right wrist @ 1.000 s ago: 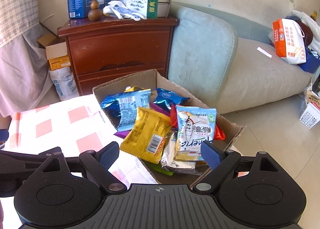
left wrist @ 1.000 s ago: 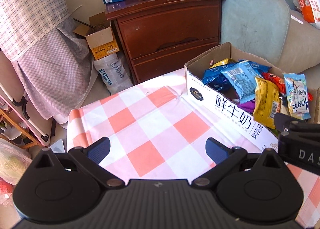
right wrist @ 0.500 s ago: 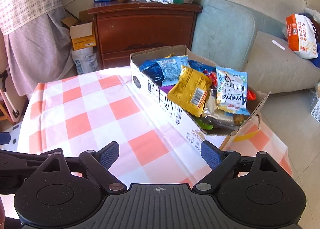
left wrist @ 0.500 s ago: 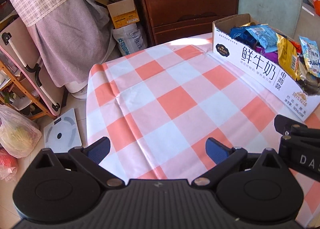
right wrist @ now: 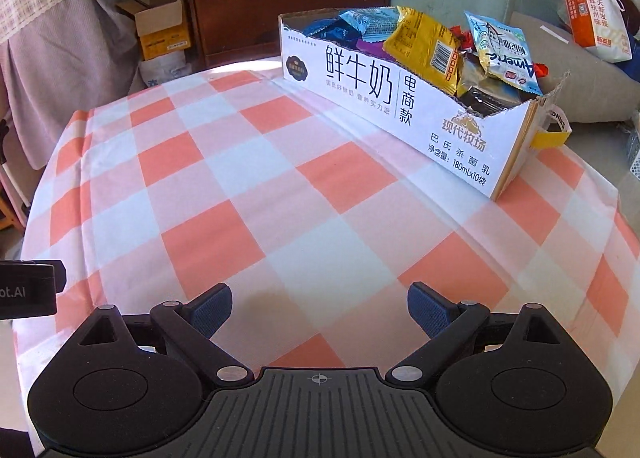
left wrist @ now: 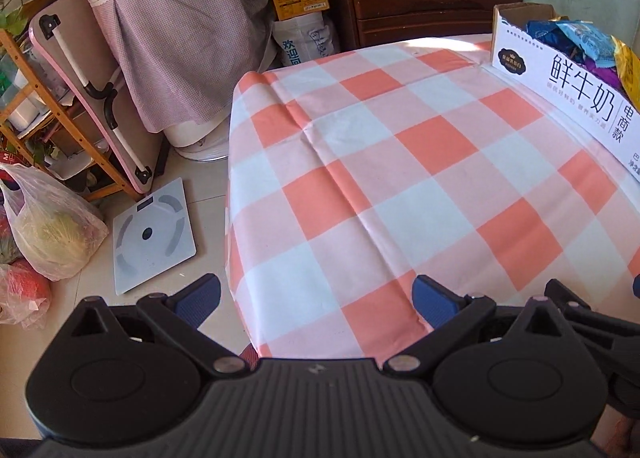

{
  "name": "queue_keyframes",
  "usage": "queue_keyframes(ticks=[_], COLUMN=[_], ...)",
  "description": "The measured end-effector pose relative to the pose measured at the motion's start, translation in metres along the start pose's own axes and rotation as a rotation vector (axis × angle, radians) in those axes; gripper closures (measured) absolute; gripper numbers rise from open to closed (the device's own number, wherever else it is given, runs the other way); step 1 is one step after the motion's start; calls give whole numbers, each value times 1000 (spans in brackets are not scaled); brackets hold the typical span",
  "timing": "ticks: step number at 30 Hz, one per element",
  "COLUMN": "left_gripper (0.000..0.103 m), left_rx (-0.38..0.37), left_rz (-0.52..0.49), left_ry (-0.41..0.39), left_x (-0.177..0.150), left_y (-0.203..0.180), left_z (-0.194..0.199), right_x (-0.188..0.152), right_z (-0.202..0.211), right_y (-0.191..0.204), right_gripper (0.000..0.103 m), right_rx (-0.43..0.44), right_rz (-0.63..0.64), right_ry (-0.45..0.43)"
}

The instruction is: Organize snacks

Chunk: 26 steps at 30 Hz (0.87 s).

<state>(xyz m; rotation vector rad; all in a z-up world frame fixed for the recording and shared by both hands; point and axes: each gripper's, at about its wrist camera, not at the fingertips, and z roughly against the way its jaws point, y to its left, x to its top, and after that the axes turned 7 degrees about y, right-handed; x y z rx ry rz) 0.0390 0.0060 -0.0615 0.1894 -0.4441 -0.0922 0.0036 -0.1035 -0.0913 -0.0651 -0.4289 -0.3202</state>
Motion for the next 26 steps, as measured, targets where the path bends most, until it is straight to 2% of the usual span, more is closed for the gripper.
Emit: queue_keyframes(ticks=[7,20,26], left_gripper=[2,2,2], left_rx=[-13,-58,-70], left_rz=[27,59,65], left_ry=[-4,-25,-28], left_x=[1,6,8], left_y=[12,23,25], left_z=[0,8,10], right_x=[-8,-10,-9], right_z=[-9,-25,-27], right_y=[15,42,45], right_gripper=[0,0,0], right_rx=[19,3,11], right_rz=[-23,-21,-6], right_ry=[-91,-271,-285])
